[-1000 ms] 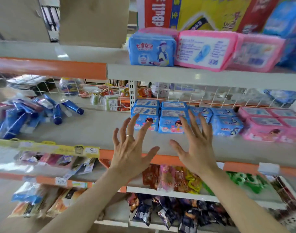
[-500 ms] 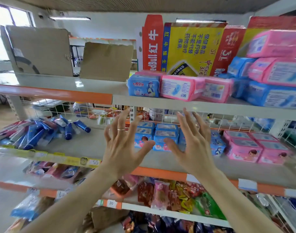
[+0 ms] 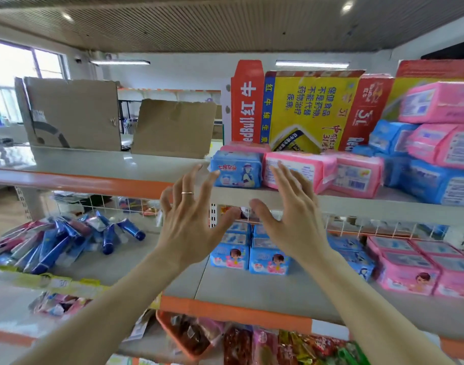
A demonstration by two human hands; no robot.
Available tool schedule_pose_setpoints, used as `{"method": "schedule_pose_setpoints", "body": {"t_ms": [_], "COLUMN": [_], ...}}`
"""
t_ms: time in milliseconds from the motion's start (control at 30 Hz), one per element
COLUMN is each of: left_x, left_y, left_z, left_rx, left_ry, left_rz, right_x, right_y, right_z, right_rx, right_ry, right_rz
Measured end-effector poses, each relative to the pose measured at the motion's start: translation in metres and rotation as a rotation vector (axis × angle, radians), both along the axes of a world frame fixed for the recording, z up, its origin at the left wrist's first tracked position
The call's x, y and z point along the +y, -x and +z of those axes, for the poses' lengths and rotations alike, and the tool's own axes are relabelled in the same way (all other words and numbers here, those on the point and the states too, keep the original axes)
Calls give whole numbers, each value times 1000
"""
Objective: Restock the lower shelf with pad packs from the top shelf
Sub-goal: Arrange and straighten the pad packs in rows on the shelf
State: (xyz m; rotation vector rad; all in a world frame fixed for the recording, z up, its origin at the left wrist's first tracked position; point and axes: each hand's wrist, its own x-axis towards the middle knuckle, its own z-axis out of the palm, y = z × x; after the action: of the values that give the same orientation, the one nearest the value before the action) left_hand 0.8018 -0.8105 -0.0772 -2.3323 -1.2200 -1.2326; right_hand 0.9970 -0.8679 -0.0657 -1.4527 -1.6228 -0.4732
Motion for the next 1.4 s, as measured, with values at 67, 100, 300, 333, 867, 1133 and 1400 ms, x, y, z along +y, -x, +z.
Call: {"method": "schedule_pose_setpoints", "body": {"t_ms": [67,100,300,333,867,1133,1400], "left_x": [20,30,74,82,73,-8,-91], "left_y": [0,0,-10,-12,-4,0,-20], "left_z": [9,13,32,32,25,14,-35], "left_rx": [-11,-17,-20,-24,-542,-689,-774], "left_ry": [25,42,196,223,84,73,295], "left_rz": [-7,-10,-93,-121,-263,-454,-440], "right_x": [15,23,63,68,55,-12,-88], "right_y": [4,5,13,13,11,1,-11], "right_z": [11,15,26,26,20,-3,-45], "right_rx": [18,34,121,123,400,400,658], "right_ry": [47,75,233,243,-104,-212,-116], "right_rz": [-14,-37,-177,-184,277,301,460]}}
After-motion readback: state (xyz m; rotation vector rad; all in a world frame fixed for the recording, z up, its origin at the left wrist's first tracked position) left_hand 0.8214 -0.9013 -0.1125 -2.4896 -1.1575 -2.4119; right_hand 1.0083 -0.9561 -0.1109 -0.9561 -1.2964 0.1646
